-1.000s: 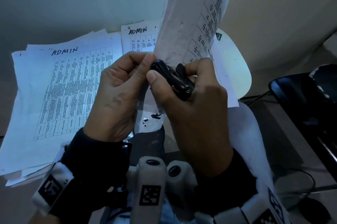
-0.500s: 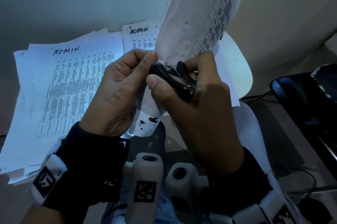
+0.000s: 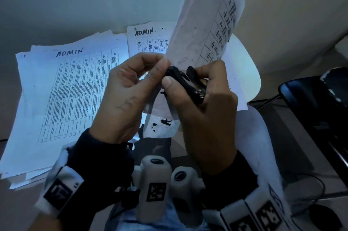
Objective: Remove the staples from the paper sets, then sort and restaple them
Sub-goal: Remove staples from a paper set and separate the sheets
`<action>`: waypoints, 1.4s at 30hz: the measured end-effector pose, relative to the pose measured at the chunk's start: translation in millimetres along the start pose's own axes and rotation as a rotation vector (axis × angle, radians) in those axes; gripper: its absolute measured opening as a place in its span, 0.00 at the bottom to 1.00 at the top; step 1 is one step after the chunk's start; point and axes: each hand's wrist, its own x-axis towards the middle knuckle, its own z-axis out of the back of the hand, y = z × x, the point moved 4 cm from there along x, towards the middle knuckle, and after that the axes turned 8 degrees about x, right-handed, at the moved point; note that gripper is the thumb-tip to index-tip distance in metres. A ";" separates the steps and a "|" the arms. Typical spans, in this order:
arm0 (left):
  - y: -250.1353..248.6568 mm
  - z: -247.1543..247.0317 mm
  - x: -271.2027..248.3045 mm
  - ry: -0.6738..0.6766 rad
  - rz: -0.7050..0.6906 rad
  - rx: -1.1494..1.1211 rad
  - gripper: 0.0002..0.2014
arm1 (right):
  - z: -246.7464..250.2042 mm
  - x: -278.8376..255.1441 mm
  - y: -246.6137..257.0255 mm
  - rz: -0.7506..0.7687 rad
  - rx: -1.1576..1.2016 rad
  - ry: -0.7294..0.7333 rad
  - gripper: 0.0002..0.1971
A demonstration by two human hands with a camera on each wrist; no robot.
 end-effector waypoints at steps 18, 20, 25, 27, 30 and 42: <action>-6.0 -11.2 6.1 -0.013 -0.137 0.414 0.05 | 7.3 9.7 -20.3 0.016 0.157 -0.115 0.10; -6.3 -11.6 5.1 -0.030 -0.150 0.417 0.06 | 6.6 9.7 -21.0 -0.006 0.201 -0.098 0.10; -10.4 -0.6 6.7 -0.103 -0.185 0.439 0.09 | 15.3 -2.2 -22.9 -0.014 0.159 -0.053 0.12; -15.3 9.4 10.8 -0.101 -0.186 0.427 0.09 | 22.6 -5.2 -26.4 -0.046 0.182 -0.052 0.11; -18.0 13.8 12.7 -0.067 -0.176 0.452 0.08 | 30.6 -1.0 -32.4 -0.067 0.209 -0.068 0.08; -39.0 14.7 23.3 -0.111 -0.249 0.523 0.09 | 60.6 56.0 -68.7 -0.075 -0.119 -0.012 0.15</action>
